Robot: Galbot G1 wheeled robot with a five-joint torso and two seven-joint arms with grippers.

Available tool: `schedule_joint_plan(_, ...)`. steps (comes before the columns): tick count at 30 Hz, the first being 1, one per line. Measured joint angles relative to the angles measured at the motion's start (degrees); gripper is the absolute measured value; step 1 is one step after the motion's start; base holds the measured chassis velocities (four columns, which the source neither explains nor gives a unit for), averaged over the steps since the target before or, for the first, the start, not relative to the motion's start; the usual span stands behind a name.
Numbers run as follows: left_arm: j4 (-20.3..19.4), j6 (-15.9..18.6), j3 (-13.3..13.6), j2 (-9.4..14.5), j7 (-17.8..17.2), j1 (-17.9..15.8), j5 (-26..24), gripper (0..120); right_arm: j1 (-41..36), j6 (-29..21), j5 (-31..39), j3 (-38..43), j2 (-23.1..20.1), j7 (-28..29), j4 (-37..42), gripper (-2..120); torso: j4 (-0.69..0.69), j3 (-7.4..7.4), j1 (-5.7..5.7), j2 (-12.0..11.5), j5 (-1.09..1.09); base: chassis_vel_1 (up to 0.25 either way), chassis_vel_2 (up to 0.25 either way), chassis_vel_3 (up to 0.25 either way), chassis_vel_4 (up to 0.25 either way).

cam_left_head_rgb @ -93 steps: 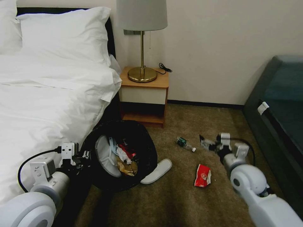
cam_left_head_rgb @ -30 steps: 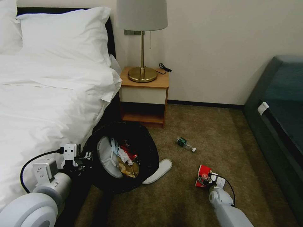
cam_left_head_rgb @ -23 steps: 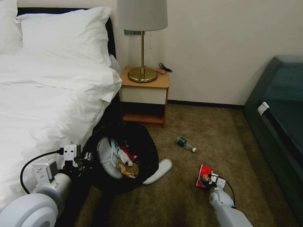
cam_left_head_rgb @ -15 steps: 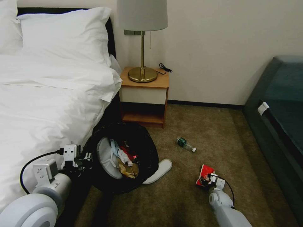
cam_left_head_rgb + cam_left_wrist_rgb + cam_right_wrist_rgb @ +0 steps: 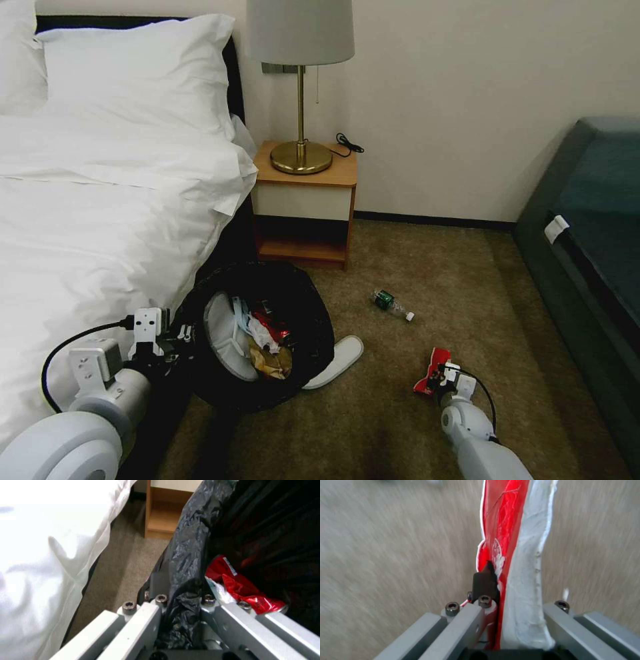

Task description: Pick up the trash bin, then pick up the garbage on the floor and place it into the trash bin.

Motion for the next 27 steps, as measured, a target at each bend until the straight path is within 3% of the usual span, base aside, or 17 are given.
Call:
schedule_joint_plan(2,0.0,0.0,0.0,0.0,0.0,0.0,0.1,2,-0.8,-0.3,-0.6,0.6,-0.3,0.0,2.8,0,0.0,0.0,0.0,0.0,-0.01,0.0,0.0,0.0,0.0)
schedule_joint_plan(5,0.0,0.0,-0.1,-0.2,0.0,0.3,0.2,2,-3.0,-1.7,-5.9,4.0,-0.8,-2.5,15.0,0,0.0,0.0,0.0,0.0,-0.01,0.0,0.0,0.0,0.0)
schedule_joint_plan(10,0.0,0.0,-0.2,-0.3,0.0,0.3,0.3,2,-3.1,-3.2,-6.4,4.0,-4.1,-4.3,24.7,0,-0.01,0.0,0.0,0.0,-0.01,0.0,0.0,0.0,0.0)
schedule_joint_plan(15,0.0,0.0,-0.4,-0.1,-0.1,0.1,0.2,2,-1.0,-8.0,-1.3,2.0,-11.7,-6.3,38.7,0,0.01,0.0,0.0,0.0,-0.02,0.0,0.0,0.0,0.0)
schedule_joint_plan(21,0.0,0.0,0.0,0.3,-0.1,-0.4,0.2,2,1.7,-11.6,4.8,-0.2,-17.1,-8.1,47.4,0,0.01,0.0,0.0,0.0,0.0,0.0,0.0,0.0,0.0)
schedule_joint_plan(24,0.0,0.0,0.9,1.1,-0.1,-1.2,-0.1,2,4.1,-14.4,14.2,-2.2,-21.2,-11.7,55.0,0,0.01,0.0,0.0,0.0,0.0,0.0,0.0,0.0,0.0)
schedule_joint_plan(27,0.0,0.0,1.5,1.4,0.3,-1.6,-0.1,2,6.0,-15.2,17.9,-3.8,-23.5,-14.7,58.3,0,0.01,-0.01,0.0,0.0,-0.02,0.0,0.0,0.0,0.0)
